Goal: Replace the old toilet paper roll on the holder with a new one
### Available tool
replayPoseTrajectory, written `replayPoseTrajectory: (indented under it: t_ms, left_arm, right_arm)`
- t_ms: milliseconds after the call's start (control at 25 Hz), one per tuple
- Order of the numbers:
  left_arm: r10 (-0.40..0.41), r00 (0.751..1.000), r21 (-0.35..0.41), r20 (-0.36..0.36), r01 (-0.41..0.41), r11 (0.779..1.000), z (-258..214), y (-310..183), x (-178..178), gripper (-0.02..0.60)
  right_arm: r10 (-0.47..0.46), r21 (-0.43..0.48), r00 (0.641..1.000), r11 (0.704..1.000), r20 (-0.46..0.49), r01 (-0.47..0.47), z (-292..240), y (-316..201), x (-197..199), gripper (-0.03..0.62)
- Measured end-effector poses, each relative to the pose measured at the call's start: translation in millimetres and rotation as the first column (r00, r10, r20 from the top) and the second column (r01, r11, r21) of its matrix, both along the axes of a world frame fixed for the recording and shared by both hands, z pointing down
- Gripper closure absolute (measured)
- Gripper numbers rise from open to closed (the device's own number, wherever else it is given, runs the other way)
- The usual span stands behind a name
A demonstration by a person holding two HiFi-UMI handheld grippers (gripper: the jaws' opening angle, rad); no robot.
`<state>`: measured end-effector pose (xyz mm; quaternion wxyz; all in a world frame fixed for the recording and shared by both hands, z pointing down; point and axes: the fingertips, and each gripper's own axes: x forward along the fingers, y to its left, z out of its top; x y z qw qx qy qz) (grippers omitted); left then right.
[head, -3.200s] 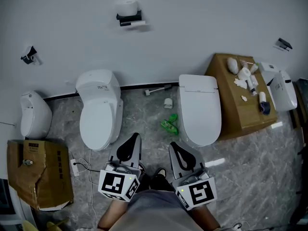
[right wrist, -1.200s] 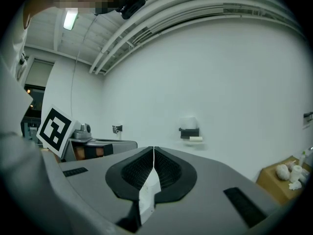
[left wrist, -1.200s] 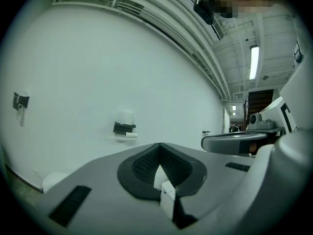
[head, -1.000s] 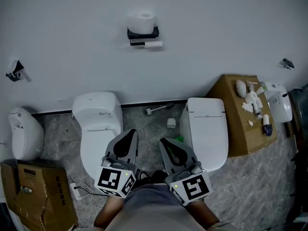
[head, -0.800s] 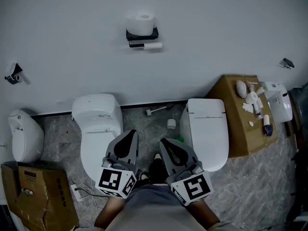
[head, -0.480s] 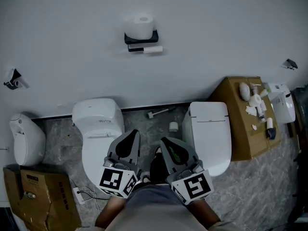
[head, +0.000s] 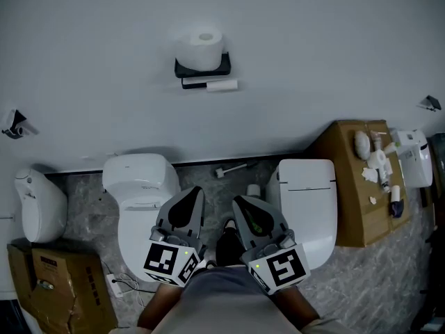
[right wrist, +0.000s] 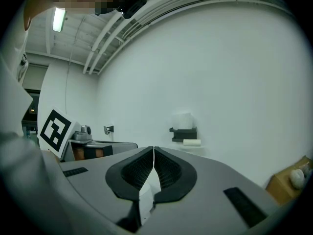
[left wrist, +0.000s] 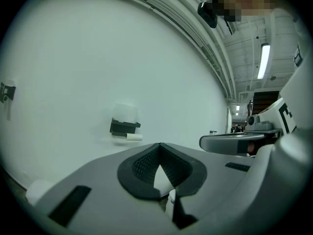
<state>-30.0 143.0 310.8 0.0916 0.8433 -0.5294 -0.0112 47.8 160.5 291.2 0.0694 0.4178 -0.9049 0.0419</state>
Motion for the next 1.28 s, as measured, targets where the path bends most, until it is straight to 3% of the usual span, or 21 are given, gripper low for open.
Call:
replayPoseTrajectory:
  t_ms: [560,960,1280]
  left_arm:
    - [-0.03,0.999,-0.046,0.021,0.03,0.998,15,-112,24,0.577]
    - [-0.018,0.999,-0.044,0.045,0.02,0.999,9,-147,40,0.577]
    - [-0.027,1.0,-0.053,0.005,0.027,0.998,14,-176,32,0.577]
  right_arm:
    - [-0.042,-0.036,0.999,0.998,0.022,0.043,15,-110,25,0.576]
    - [-0.05,-0.048,0.998,0.998,0.043,0.052,18,-147,34,0.577]
    - [-0.045,-0.051,0.999,0.998,0.032,0.046,19,-174,23,0.576]
